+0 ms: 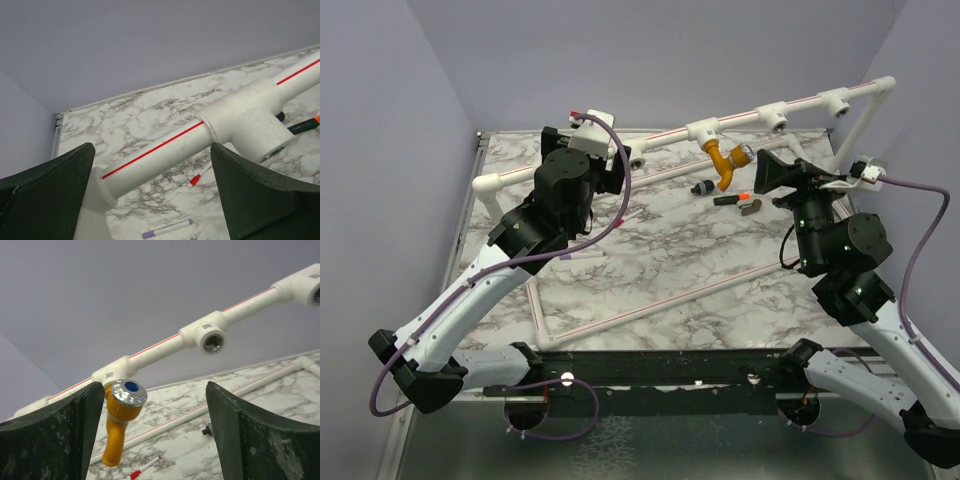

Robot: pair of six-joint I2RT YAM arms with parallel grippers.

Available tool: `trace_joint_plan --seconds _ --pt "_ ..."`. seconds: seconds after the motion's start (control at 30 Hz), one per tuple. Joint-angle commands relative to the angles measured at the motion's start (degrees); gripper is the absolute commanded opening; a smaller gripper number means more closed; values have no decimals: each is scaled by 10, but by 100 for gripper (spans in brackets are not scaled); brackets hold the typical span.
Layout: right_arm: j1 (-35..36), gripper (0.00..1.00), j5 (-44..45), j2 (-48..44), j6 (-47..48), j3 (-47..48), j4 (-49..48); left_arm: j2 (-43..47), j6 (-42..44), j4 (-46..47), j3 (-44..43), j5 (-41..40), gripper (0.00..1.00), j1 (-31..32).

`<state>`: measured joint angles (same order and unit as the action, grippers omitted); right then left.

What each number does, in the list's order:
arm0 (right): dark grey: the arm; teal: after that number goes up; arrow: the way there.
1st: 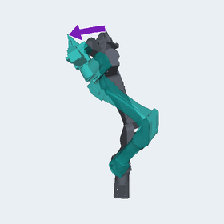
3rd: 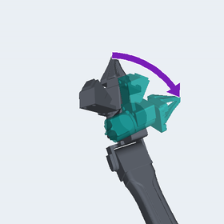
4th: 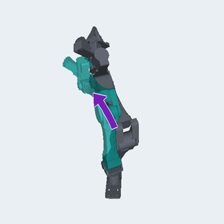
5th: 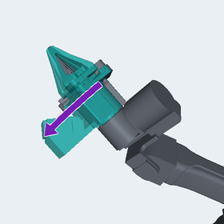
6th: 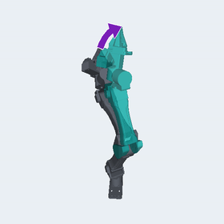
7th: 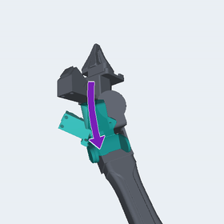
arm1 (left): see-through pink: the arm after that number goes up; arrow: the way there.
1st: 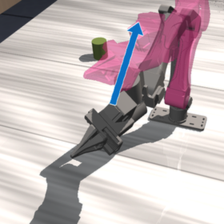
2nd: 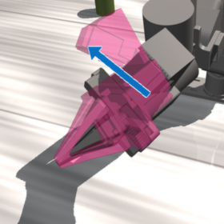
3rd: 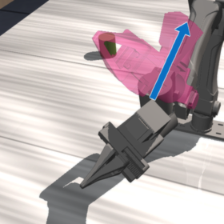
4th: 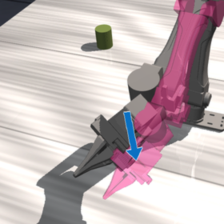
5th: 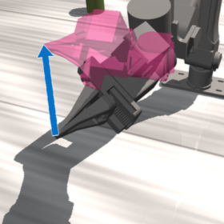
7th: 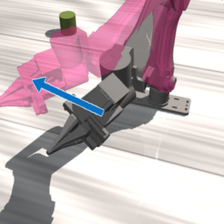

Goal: Install the water faucets

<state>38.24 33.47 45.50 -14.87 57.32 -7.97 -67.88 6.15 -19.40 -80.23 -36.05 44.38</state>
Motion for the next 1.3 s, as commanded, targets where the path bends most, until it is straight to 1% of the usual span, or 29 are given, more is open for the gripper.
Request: trace_joint_plan --seconds 0.0,0.2,0.3,0.37,0.47,0.57,0.7,0.8,0.83,1.0,1.07,1.17,1.27 --pt "-2 87 75 -29 63 7 66 -34 -46 -99 -41 93 99 7" --pt "-2 88 123 -49 98 -23 101 -32 -50 -104 -112 175 99 7" --pt "-2 94 144 -52 116 -49 103 -26 -51 -104 -138 208 99 7" --pt "-2 95 147 -51 125 -66 105 -19 -53 -104 -150 227 99 6" --pt "-3 98 158 -48 143 -105 86 -4 -50 -103 -164 258 99 7" --pt "-2 100 172 -37 184 -150 45 18 -48 -102 -168 288 99 7" --pt "-2 100 155 -6 200 -192 10 53 -51 -100 -156 335 99 7" --pt "-2 100 143 26 217 -223 -40 81 -57 -97 -139 359 99 6" --pt "-7 100 124 70 238 -260 -102 115 -59 -93 -113 385 99 7" --pt "-44 100 60 114 216 -358 -285 168 -59 -88 -63 393 99 6" --pt "-65 100 59 145 214 -384 -338 190 -59 -88 -44 392 99 7" --pt "-94 100 71 204 232 -409 -392 218 -59 -89 -19 392 99 7" --pt "-122 100 59 248 263 -450 -501 241 -59 -89 5 395 99 7"
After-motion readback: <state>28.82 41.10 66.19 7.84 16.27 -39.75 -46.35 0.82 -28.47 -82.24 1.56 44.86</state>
